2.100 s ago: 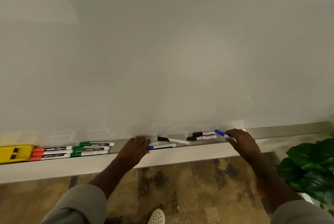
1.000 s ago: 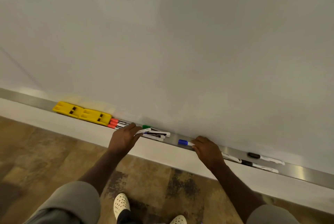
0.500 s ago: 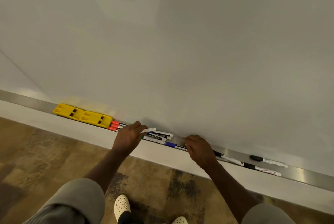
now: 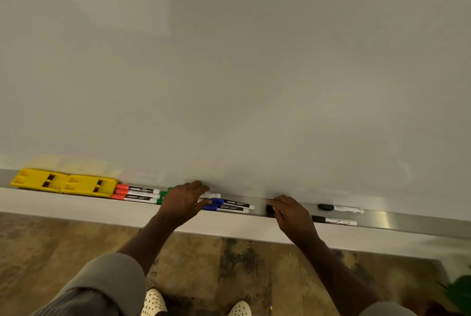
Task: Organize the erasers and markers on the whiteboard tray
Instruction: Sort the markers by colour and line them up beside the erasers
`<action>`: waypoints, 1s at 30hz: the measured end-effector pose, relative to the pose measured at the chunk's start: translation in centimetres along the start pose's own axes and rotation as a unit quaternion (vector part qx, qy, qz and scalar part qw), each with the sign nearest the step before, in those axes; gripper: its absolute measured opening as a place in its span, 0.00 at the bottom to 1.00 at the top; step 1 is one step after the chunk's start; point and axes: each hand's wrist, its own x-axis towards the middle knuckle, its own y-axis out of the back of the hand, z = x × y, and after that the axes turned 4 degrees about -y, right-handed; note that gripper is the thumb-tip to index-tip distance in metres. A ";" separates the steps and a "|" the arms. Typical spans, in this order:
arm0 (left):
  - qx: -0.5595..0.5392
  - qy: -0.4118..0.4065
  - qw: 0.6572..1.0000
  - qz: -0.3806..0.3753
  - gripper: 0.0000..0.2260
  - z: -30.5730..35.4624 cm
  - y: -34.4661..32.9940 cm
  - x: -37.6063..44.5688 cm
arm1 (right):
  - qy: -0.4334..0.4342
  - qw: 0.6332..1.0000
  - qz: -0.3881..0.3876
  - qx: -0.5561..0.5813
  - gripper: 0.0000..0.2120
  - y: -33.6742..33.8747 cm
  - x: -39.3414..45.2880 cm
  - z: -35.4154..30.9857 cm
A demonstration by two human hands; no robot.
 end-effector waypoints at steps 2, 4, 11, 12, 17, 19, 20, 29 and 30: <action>-0.003 -0.009 1.000 0.013 0.12 0.5 -0.2 0.3 | -0.012 1.000 0.011 0.008 0.13 0.2 -0.3 0.4; -0.007 -0.032 0.999 0.011 0.12 1.4 -0.5 1.1 | -0.021 0.999 0.025 0.014 0.13 0.5 -0.5 0.8; 0.012 -0.136 0.991 0.003 0.14 4.7 -2.8 3.9 | -0.042 0.998 0.051 0.004 0.15 1.5 -1.5 2.3; 0.009 -0.145 0.989 0.007 0.16 5.2 -3.0 4.0 | -0.043 0.998 0.052 0.002 0.16 1.7 -1.7 2.5; -0.018 -0.167 0.986 0.020 0.19 6.6 -3.9 3.5 | -0.061 0.996 0.065 0.005 0.15 2.2 -2.9 3.8; -0.031 -0.169 0.985 0.023 0.19 6.8 -4.2 3.1 | -0.077 0.994 0.071 0.011 0.15 2.4 -3.1 4.5; -0.036 -0.168 0.985 0.025 0.19 6.9 -4.3 3.0 | -0.085 0.993 0.076 0.014 0.15 2.7 -3.2 4.9; -0.064 -0.221 0.973 -0.017 0.14 13.2 -4.1 7.1 | -0.142 0.984 0.106 -0.007 0.12 6.9 -4.8 11.0; -0.060 -0.230 0.971 -0.029 0.14 14.2 -4.4 7.9 | -0.139 0.986 0.092 -0.020 0.12 7.3 -5.1 11.7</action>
